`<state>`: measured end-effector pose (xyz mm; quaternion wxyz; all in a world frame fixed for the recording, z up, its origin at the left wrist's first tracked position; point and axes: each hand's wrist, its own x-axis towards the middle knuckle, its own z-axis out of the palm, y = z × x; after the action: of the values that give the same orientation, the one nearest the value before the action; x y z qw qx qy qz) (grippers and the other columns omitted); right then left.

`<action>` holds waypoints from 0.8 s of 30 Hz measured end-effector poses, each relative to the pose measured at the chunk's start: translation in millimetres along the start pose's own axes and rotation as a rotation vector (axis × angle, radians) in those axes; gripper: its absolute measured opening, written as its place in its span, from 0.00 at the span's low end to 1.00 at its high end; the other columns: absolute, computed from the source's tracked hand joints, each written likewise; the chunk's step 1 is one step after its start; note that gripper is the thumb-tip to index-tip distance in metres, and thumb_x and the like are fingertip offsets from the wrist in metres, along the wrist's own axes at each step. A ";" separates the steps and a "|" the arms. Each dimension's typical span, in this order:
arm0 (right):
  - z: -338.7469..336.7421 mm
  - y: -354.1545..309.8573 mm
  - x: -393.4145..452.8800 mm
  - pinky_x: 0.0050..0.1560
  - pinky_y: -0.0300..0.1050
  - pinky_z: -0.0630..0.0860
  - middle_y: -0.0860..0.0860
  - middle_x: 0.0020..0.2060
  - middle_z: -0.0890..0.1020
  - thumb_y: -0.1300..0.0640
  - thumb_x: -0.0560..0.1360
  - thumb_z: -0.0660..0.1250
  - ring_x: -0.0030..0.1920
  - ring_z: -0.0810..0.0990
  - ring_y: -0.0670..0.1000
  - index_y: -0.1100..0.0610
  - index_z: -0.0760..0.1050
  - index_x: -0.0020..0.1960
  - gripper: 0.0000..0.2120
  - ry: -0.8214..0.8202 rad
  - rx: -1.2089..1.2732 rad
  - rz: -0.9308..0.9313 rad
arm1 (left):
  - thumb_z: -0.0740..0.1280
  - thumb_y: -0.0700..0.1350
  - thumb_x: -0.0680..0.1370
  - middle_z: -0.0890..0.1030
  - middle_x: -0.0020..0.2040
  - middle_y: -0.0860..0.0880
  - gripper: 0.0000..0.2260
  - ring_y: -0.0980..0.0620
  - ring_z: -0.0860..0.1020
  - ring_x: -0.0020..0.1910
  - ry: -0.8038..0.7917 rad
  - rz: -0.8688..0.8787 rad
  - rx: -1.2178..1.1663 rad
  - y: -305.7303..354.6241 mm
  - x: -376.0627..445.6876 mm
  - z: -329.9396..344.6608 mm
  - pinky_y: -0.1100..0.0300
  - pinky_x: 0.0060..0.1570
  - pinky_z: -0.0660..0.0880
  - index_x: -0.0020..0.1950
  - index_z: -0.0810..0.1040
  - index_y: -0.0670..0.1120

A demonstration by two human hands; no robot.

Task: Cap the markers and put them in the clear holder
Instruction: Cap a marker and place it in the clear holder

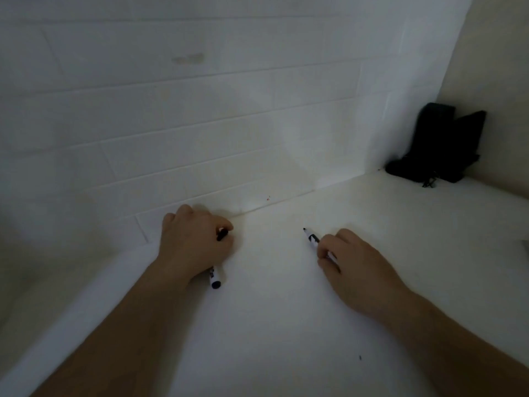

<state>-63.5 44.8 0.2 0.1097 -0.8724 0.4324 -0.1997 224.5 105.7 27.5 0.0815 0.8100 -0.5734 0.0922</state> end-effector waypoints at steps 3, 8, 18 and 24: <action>0.8 -1.1 -2.2 0.41 0.48 0.73 0.45 0.43 0.69 0.50 0.81 0.61 0.40 0.73 0.50 0.44 0.68 0.47 0.05 -0.018 0.068 -0.012 | 0.62 0.59 0.78 0.83 0.48 0.59 0.12 0.50 0.72 0.54 -0.003 0.032 0.042 11.7 0.8 1.3 0.49 0.55 0.63 0.59 0.79 0.67; -3.8 16.5 5.9 0.53 0.54 0.76 0.50 0.57 0.73 0.61 0.80 0.61 0.52 0.76 0.56 0.43 0.63 0.72 0.23 0.035 0.106 0.109 | 0.67 0.48 0.79 0.81 0.53 0.56 0.19 0.54 0.80 0.50 -0.098 0.094 -0.352 41.1 1.3 -9.5 0.60 0.51 0.74 0.70 0.74 0.62; -15.2 58.8 11.7 0.54 0.58 0.77 0.42 0.46 0.75 0.37 0.76 0.57 0.49 0.76 0.49 0.36 0.72 0.52 0.08 0.208 0.218 0.268 | 0.72 0.39 0.75 0.85 0.47 0.59 0.12 0.64 0.81 0.42 -0.117 0.034 -0.947 134.7 -0.9 17.0 0.68 0.44 0.74 0.50 0.83 0.57; -11.6 58.1 14.4 0.56 0.57 0.76 0.38 0.45 0.81 0.41 0.76 0.65 0.51 0.78 0.49 0.34 0.71 0.46 0.02 0.228 0.290 0.301 | 0.74 0.42 0.73 0.84 0.43 0.62 0.11 0.65 0.81 0.42 -0.069 -0.041 -0.942 132.1 -6.5 22.9 0.67 0.44 0.74 0.47 0.83 0.59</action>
<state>-102.0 -1.9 -7.0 0.2130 -0.7449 0.5341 -0.3383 99.0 62.7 7.2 0.4227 0.6988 -0.5389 -0.2064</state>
